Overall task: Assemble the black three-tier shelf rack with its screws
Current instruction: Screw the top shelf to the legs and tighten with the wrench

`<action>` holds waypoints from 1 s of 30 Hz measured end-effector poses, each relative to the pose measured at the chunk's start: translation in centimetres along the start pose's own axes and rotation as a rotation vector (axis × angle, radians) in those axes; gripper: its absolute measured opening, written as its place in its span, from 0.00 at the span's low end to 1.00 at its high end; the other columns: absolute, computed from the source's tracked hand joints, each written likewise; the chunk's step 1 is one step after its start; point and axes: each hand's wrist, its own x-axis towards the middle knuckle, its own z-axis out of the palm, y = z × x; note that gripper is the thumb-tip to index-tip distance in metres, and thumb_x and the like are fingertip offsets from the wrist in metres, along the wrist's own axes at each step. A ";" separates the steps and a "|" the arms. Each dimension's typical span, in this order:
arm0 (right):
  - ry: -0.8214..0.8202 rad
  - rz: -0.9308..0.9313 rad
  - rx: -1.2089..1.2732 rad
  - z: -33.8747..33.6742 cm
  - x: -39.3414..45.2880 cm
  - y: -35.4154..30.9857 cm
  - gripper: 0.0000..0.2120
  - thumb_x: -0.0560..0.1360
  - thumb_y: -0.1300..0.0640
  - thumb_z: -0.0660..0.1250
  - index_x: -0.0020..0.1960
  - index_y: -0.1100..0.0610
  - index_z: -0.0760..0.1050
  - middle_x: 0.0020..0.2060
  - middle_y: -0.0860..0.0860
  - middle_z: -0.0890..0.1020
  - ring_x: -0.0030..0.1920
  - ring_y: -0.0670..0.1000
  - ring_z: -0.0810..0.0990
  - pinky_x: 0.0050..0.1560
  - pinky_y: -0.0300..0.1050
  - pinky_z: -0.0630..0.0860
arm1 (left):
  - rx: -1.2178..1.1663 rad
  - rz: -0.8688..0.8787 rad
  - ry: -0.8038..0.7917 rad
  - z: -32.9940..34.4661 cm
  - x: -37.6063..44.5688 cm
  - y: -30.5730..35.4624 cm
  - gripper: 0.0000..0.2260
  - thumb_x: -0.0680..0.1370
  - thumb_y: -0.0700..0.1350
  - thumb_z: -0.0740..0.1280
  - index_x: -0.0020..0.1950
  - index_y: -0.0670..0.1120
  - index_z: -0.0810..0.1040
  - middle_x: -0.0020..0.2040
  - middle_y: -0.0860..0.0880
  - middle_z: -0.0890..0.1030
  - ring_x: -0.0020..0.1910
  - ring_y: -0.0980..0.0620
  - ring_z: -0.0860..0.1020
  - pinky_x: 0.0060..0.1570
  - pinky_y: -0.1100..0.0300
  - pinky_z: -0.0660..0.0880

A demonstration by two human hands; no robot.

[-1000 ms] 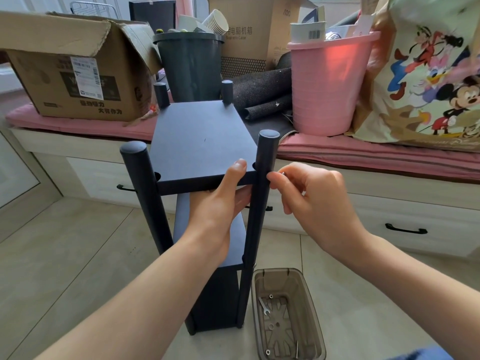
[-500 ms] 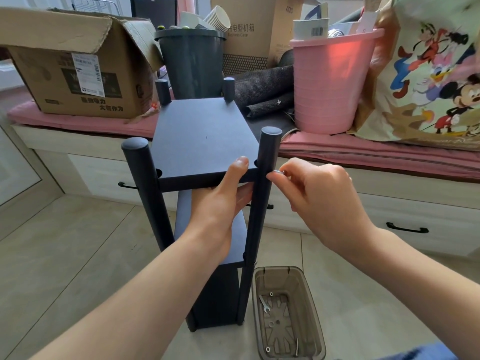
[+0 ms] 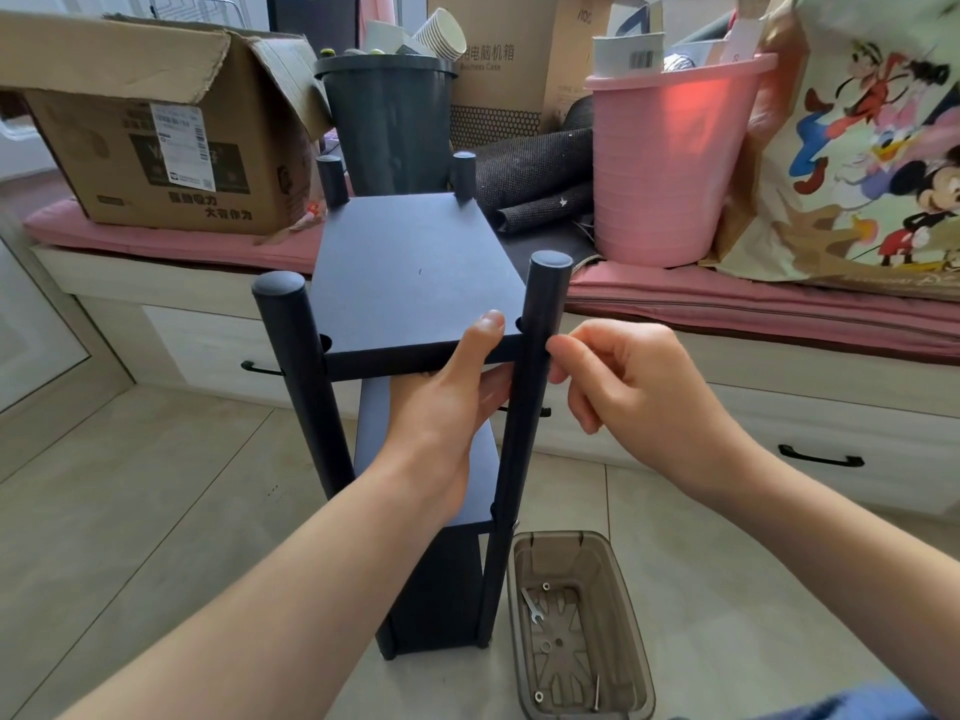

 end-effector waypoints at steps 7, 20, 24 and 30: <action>0.094 -0.114 -0.213 -0.2 0.1 0.1 0.19 0.78 0.50 0.68 0.33 0.60 0.76 0.19 0.48 0.73 0.25 0.51 0.73 0.35 0.42 0.73 | 0.001 -0.004 0.005 0.0 0.0 0.1 0.04 0.80 0.46 0.69 0.52 0.46 0.80 0.46 0.47 0.88 0.47 0.46 0.87 0.48 0.60 0.83; 0.082 -0.079 -0.467 -0.9 -0.2 -0.8 0.24 0.76 0.37 0.60 0.33 0.56 0.74 0.25 0.49 0.76 0.29 0.55 0.76 0.39 0.51 0.76 | 0.032 -0.003 -0.059 0.1 -0.2 0.3 0.17 0.81 0.49 0.68 0.36 0.64 0.86 0.44 0.54 0.88 0.48 0.53 0.87 0.49 0.63 0.80; 0.017 -0.063 -0.506 -0.7 -0.2 -1.1 0.27 0.77 0.36 0.52 0.28 0.53 0.61 0.22 0.48 0.65 0.27 0.55 0.65 0.33 0.47 0.62 | 0.030 -0.009 -0.032 -0.1 -0.1 0.2 0.11 0.80 0.48 0.69 0.41 0.53 0.88 0.43 0.52 0.88 0.47 0.51 0.87 0.45 0.65 0.82; -0.011 -0.033 -0.483 -0.7 -0.6 -1.1 0.20 0.80 0.43 0.50 0.32 0.50 0.60 0.25 0.46 0.66 0.27 0.51 0.65 0.31 0.46 0.57 | 0.017 -0.001 -0.057 -0.2 0.0 0.1 0.13 0.81 0.47 0.68 0.39 0.55 0.88 0.45 0.50 0.88 0.49 0.49 0.87 0.48 0.62 0.83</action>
